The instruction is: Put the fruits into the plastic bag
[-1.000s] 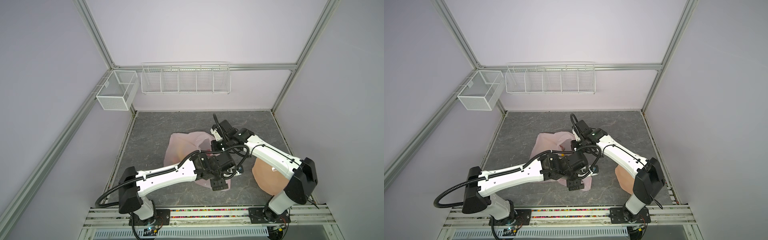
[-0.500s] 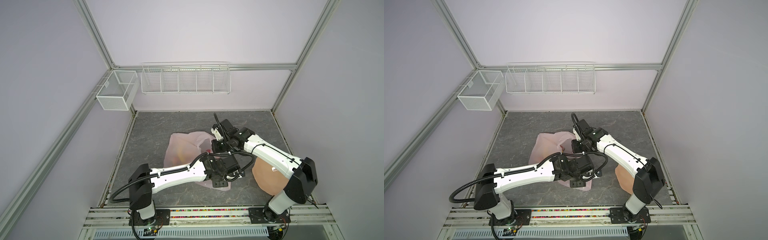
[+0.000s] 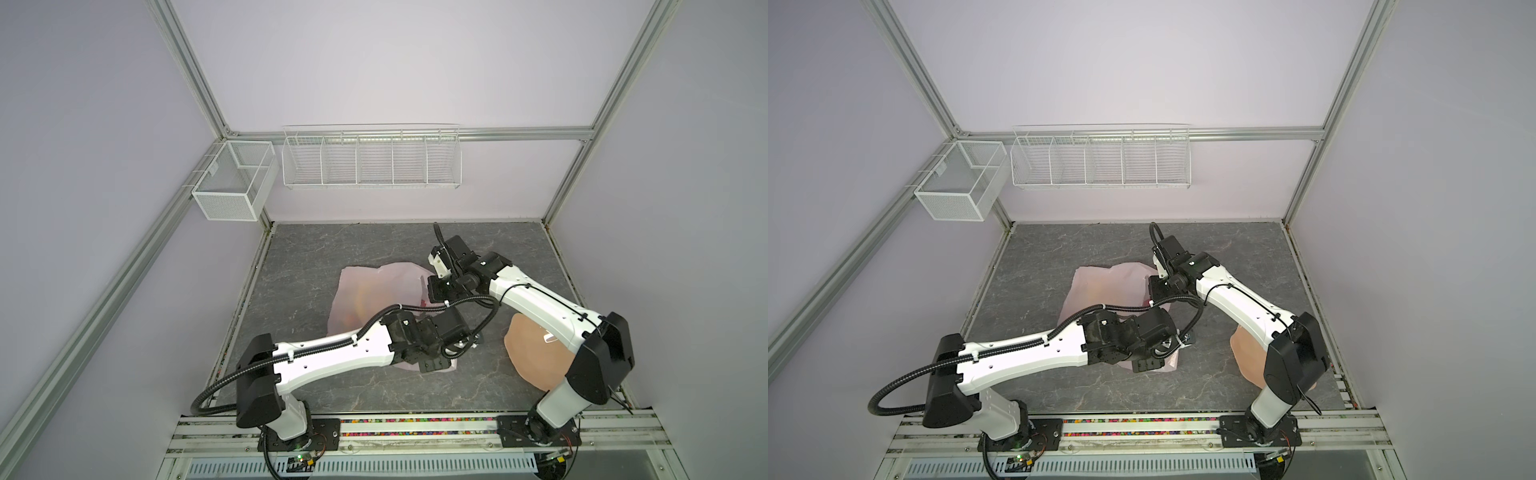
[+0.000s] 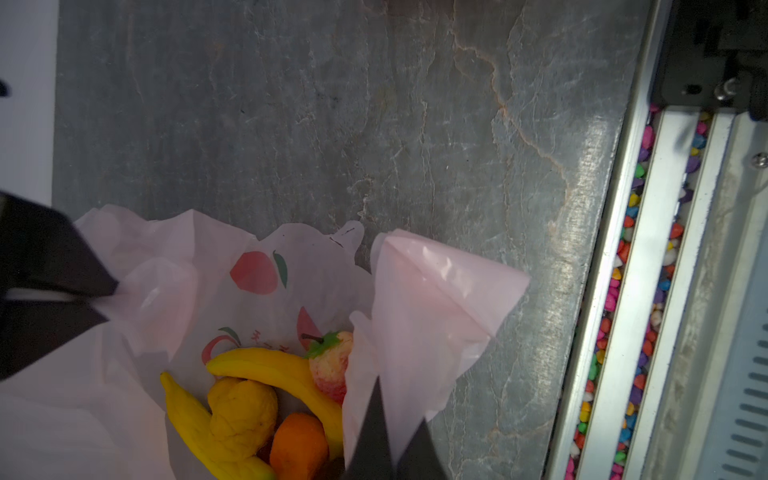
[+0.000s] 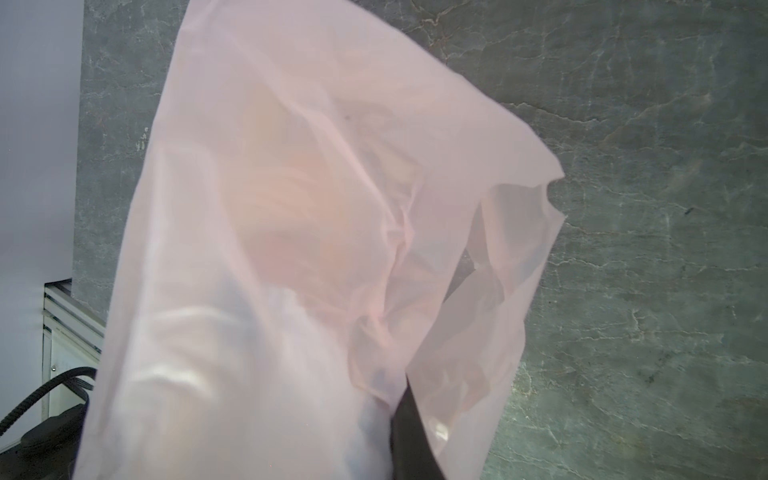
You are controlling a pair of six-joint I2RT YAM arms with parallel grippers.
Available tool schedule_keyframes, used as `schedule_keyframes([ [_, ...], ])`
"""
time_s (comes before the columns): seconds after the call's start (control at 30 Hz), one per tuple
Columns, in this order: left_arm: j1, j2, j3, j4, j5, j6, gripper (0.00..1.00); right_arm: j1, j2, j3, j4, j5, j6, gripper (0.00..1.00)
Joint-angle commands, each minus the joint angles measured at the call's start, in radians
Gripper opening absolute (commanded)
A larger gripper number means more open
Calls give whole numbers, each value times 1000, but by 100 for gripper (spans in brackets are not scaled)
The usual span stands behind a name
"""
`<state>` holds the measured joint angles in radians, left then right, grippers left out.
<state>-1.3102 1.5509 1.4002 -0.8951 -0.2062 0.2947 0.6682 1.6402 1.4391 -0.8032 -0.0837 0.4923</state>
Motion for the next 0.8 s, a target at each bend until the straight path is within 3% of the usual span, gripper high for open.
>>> schedule_keyframes([
  [0.0, 0, -72, -15, -8, -41, -50, 0, -8, -22, -8, -51, -1, 32, 6],
  [0.17, 34, -177, 7, -19, -25, -79, 0, -45, -58, -12, -99, 16, 84, 6],
  [0.43, 211, -354, 44, 19, 54, -80, 0, -127, -186, 29, -128, 23, 141, 6],
  [0.77, 449, -388, 130, 83, 193, -42, 0, -204, -340, 168, -215, 59, 229, 6],
])
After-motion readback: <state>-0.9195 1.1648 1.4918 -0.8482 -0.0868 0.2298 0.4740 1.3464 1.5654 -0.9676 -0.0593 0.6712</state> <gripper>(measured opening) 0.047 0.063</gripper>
